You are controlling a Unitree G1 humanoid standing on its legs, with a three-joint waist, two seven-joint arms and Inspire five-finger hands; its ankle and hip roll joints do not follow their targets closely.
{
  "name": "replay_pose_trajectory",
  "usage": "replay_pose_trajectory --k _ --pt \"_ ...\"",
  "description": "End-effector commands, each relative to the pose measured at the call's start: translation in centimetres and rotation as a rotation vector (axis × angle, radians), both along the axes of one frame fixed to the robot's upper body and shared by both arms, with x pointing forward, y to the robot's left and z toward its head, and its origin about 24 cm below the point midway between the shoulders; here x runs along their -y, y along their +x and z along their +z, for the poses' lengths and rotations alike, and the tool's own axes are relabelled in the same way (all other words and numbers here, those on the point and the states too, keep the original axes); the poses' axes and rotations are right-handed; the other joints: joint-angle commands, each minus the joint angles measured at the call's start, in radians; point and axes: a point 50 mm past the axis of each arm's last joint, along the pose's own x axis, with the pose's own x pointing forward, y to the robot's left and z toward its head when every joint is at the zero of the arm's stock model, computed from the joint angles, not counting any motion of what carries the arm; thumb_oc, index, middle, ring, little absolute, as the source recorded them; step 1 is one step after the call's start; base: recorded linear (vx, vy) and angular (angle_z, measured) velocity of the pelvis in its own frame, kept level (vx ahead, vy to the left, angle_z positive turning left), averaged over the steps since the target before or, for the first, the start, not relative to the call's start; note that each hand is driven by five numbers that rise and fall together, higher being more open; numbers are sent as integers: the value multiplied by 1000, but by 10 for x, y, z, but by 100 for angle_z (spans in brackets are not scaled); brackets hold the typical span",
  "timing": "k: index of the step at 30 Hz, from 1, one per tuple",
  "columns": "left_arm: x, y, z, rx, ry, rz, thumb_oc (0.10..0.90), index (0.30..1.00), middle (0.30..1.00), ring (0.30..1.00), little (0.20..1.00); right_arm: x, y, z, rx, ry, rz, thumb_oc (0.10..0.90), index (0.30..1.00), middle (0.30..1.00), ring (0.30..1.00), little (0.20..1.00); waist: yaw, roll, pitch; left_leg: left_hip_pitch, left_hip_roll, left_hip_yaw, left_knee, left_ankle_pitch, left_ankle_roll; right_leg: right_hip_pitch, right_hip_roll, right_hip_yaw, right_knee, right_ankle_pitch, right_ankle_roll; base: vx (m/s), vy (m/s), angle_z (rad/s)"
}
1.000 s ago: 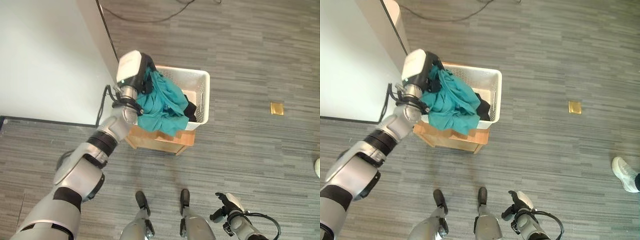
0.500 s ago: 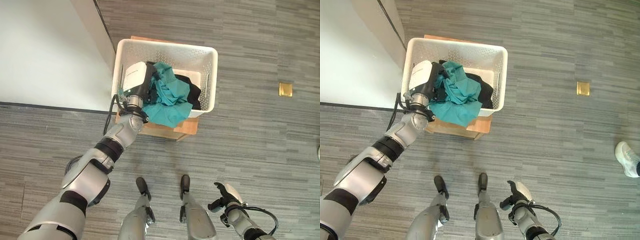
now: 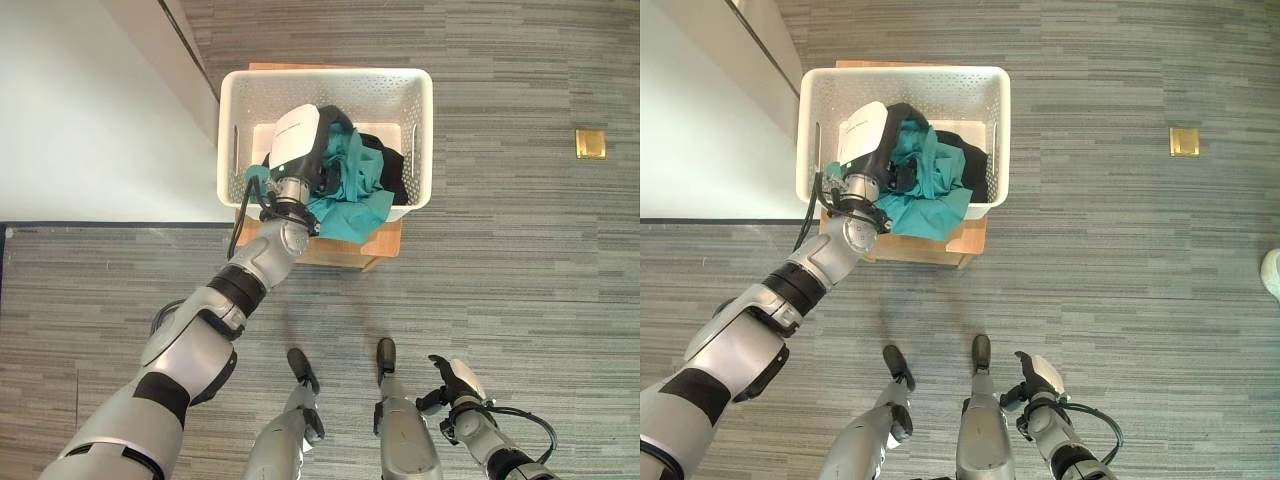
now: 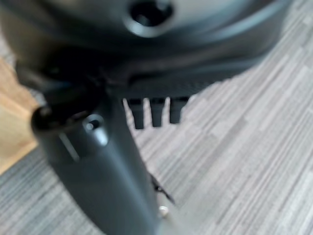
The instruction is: Pick up bed clothes into laundry basket.
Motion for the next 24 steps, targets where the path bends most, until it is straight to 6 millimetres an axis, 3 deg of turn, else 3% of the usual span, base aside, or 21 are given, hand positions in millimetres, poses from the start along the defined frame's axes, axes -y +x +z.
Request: replay_pose_trajectory --k 1,10,17,20,23,24 --pt "28 -4 87 298 -3 -23 800 900 900 900 900 47 -30 -3 -71 -106 -106 800 900 900 900 900 -11 51 -75 -7 52 17 1 -76 -72 -74 -128 -57 2 34 146 36 12 -4" --pt "-15 4 115 348 14 126 800 900 900 900 900 48 -44 -11 -135 -93 -108 800 900 900 900 900 -23 56 -126 40 59 36 1 -90 -71 -34 -116 -63 2 23 146 29 1 -5" --pt "-29 1 119 320 -110 41 800 900 900 900 900 49 -53 -15 -182 -82 -106 800 900 900 900 900 -8 39 -196 113 81 25 1 -102 -75 55 -96 -77 2 -7 143 69 -62 0" --pt "-32 -7 124 367 -184 4 800 900 900 900 900 44 -53 -17 -199 -86 -64 800 900 900 900 900 21 26 -235 146 92 9 1 -103 -77 105 -88 -102 2 -24 141 31 -64 13" --pt "-33 -7 124 367 -184 5 800 900 900 900 900 44 -53 -17 -199 -86 -63 800 900 900 900 900 20 26 -237 141 91 9 1 -99 -76 101 -89 -102 2 -21 140 12 -30 8" --pt "-35 -10 124 382 -196 -5 800 900 900 900 900 41 -52 -17 -202 -84 -42 800 900 900 900 900 39 20 -251 159 95 -2 1 -103 -78 127 -80 -109 2 -33 136 63 -130 7"
